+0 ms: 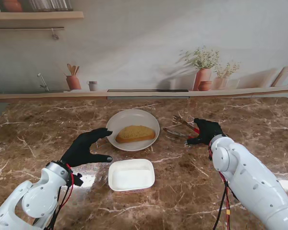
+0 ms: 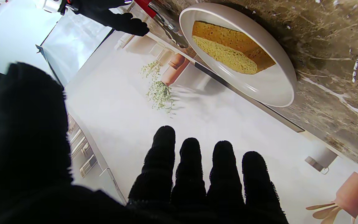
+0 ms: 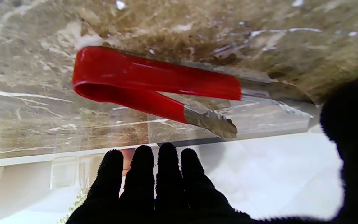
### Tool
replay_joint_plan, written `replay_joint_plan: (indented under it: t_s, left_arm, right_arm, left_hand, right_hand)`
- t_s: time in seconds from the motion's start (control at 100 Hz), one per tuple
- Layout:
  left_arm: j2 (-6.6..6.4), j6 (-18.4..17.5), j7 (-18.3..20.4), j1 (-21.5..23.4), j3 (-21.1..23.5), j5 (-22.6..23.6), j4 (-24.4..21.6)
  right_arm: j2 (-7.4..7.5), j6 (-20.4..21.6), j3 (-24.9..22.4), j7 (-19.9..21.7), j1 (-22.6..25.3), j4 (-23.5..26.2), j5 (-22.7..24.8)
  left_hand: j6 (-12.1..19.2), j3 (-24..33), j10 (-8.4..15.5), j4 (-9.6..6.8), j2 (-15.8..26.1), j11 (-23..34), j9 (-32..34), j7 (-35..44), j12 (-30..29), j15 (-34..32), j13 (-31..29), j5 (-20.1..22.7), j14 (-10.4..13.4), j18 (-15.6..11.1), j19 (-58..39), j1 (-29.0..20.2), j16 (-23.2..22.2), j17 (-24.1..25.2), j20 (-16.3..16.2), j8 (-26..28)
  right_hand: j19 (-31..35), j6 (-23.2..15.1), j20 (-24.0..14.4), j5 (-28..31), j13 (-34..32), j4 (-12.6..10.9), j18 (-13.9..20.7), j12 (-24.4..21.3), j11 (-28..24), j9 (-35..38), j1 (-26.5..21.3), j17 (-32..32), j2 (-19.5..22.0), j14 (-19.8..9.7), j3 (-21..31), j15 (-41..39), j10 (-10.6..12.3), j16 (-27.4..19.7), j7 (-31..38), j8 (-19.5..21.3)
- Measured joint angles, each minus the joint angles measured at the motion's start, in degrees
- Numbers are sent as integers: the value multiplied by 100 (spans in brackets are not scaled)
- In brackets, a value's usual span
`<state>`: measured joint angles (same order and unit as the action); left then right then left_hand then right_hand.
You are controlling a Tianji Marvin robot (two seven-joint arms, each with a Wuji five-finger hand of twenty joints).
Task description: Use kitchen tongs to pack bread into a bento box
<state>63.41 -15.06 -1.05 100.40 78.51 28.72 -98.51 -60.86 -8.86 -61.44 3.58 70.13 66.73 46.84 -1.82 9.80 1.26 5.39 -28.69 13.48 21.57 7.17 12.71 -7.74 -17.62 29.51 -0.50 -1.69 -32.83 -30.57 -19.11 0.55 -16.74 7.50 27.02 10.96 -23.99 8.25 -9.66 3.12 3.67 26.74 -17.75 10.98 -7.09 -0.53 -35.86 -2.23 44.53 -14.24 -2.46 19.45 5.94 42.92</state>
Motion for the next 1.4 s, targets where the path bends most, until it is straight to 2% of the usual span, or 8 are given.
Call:
replay_joint_plan:
  t_s: [0.19, 0.46, 0.65, 0.83, 1.02, 1.17, 1.29, 1.4]
  left_arm:
    - [4, 76, -14, -15, -11, 44, -1]
    - [2, 162, 36, 21, 4, 79, -18]
    - [2, 204, 26, 51, 17, 114, -19]
    - [2, 218, 37, 77, 34, 112, -44]
    - [0, 215, 60, 79, 41, 101, -44]
    - [0, 210, 47, 86, 42, 104, -44]
    - [-1, 211, 55, 91, 43, 104, -42]
    - [-1, 211, 63, 105, 53, 104, -43]
  right_arm:
    - [-73, -161, 483, -284, -422, -696, -558]
    - [-252, -154, 993, -893, -781, -1466, -706]
    - [-323, -146, 1092, -1053, -839, -1626, -769]
    - [-358, -221, 1159, -1180, -864, -1720, -760]
    - [-376, -281, 1185, -1425, -854, -1772, -655]
    - [-449, -235, 1140, -1868, -841, -1931, -681]
    - [-479, -113, 1002, -2017, -780, -1967, -660]
    - [-476, -52, 844, -2030, -708, -1900, -614]
  left_hand:
    - [0, -51, 2, -57, 4, 0, 0, 0, 0, 0, 0, 0, 3, -50, 0, -168, 0, 0, 0, 0]
    - [0, -51, 3, -58, 5, 1, 0, 0, 0, 0, 0, 0, 4, -65, 0, -176, 0, 0, 0, 0]
    - [0, -51, 3, -64, 7, 1, 0, 0, 0, 0, 0, 0, 4, -70, 0, -224, 0, 0, 0, 0]
    - [0, -51, 3, -65, 7, 1, 0, 0, 0, 0, 0, 0, 4, -77, 0, -224, 0, 0, 0, 0]
    - [0, -51, 3, -66, 7, 1, 0, 4, 0, 0, 0, 0, 4, -90, 0, -224, 0, 0, 0, 0]
    - [0, -51, 3, -92, 93, 1, 0, 7, 0, 0, 0, 0, 4, -122, 0, -227, 0, 0, 0, 0]
    - [0, -51, 3, -111, 93, 1, 0, 7, 0, 0, 0, 0, 4, -125, 0, -227, 0, 0, 0, 0]
    - [0, -51, 3, -112, 93, 1, 1, 9, 0, 0, 0, 0, 4, -126, 0, -227, 0, 0, 0, 0]
  right_hand:
    - [0, -29, -146, -162, 0, 0, 0, 149, -68, -56, 0, -48, 6, 0, -60, -80, 9, 67, 267, 406]
    - [0, -236, -228, -169, 5, 0, 0, 421, 23, -135, -26, -53, 21, -2, -272, -241, 129, 146, 503, 908]
    - [18, -640, -290, -35, 5, 0, 0, 422, -441, -116, -523, 57, 57, -52, -599, -602, 191, 207, 914, 1084]
    - [250, -1020, -372, 542, -10, 78, -13, 422, -1013, -41, -1009, 172, 105, -56, -1044, -850, 244, 211, 1001, 1122]
    - [400, -1528, -375, 1149, -37, 314, -73, 261, -1048, 251, -1225, 251, 74, -56, -1405, -896, 301, 211, 961, 968]
    - [955, -2063, -721, 1876, -629, 380, -128, 194, -1092, 814, -1491, 585, -37, -159, -1511, -1218, 426, 361, 1294, 885]
    - [1580, -2102, -1147, 2237, -1267, 377, -183, 122, -1147, 1704, -1690, 939, -38, -191, -1514, -1454, 507, 518, 1464, 742]
    - [1781, -2088, -1238, 2620, -1803, 371, -262, -26, -980, 2293, -1748, 1218, -106, -221, -1506, -1346, 602, 528, 1847, 644]
